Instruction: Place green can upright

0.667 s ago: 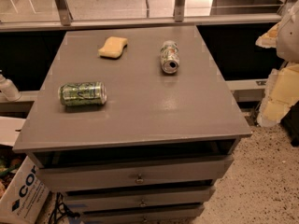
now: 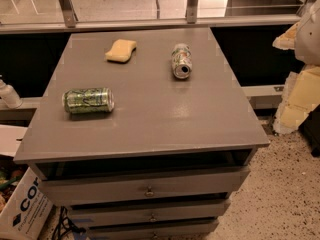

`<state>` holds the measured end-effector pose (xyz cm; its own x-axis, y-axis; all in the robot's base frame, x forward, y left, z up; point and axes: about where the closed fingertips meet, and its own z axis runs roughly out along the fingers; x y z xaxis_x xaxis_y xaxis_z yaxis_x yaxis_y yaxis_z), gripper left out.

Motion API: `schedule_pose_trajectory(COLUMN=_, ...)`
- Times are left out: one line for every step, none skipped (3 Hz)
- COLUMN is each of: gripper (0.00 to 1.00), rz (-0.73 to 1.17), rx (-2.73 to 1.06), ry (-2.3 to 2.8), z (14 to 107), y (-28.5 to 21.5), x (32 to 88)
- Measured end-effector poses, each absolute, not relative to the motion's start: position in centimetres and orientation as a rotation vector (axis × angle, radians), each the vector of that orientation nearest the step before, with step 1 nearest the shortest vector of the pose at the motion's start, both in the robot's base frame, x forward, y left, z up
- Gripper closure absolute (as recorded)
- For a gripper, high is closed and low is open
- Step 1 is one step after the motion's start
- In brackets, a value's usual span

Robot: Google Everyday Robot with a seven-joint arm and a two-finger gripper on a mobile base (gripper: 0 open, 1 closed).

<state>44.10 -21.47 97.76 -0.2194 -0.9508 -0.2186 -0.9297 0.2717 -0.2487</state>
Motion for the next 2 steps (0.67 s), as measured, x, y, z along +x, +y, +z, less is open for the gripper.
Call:
schedule_pose_trajectory(gripper=0.0, rz=-0.073, rx=-1.744, ry=2.164, z=97.3, y=-18.7, x=46.0)
schedule_pose_trajectory(gripper=0.0, rz=-0.048, rx=-1.797, ry=2.096, z=96.0, y=-14.6, x=48.0)
